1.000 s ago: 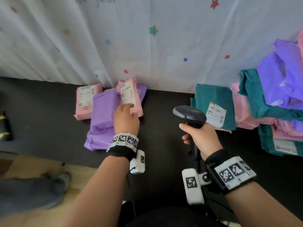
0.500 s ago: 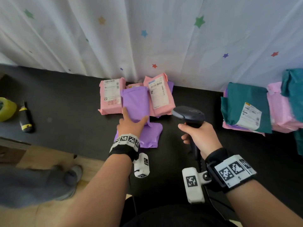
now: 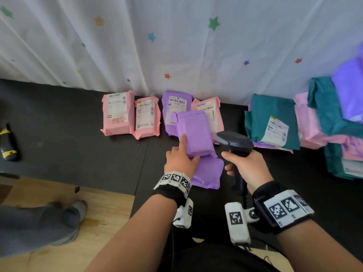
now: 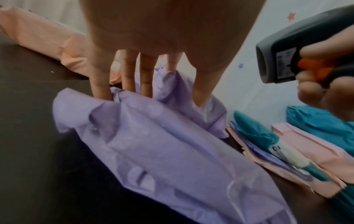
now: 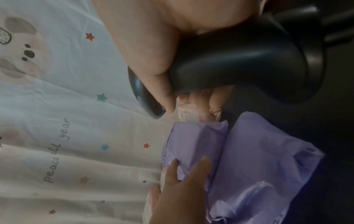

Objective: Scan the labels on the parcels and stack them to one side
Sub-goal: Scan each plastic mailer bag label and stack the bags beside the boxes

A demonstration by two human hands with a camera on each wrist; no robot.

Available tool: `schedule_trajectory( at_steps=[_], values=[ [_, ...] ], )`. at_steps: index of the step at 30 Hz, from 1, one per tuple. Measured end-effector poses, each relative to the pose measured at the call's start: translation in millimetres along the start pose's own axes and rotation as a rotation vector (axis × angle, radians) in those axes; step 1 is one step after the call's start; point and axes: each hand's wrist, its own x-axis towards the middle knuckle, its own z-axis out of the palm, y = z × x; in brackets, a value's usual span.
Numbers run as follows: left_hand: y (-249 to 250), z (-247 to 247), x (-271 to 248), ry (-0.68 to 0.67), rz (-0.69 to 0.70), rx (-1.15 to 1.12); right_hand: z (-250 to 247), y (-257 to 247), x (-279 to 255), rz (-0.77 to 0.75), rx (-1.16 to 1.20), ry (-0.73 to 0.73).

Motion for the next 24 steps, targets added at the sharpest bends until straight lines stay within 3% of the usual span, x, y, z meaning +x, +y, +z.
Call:
schedule_trajectory(
  at_steps=[4,8,15,24],
  values=[
    [10,17,-7,-0.042,0.115,0.045,-21,7,-2,0.013,0.018,0.017],
    [10,13,-4,-0.084,0.167,-0.054,-29,9,-1,0.016,0.036,0.023],
    [-20,-55,34,0.283,-0.035,-0.172,9,-15,11,-0.055,0.007,-0.047],
    [-92,-124,122,0.355,-0.358,0.122,104,-46,29,-0.104,-0.049,-0.121]
  ],
)
